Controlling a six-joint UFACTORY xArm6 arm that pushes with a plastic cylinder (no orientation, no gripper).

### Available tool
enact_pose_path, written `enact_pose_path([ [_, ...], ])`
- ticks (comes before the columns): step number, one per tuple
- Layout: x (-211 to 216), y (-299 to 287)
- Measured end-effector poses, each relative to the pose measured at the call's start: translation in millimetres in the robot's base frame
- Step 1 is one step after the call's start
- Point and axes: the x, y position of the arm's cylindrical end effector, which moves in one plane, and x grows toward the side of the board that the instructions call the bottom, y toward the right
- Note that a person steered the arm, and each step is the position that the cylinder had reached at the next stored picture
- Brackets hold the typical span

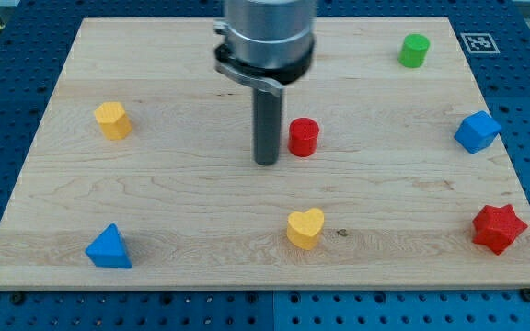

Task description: Push the red circle into the red star

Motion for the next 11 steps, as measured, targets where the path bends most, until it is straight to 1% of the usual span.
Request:
enact_pose_path([
  [1, -37, -12],
  [2, -47, 36],
  [3, 21, 108],
  [4, 55, 157],
  [5, 45, 152],
  [6, 55, 146],
  [7, 80, 161],
  [8, 87, 189],
  [9, 87, 199],
  [10, 73, 190],
  [11, 34, 162],
])
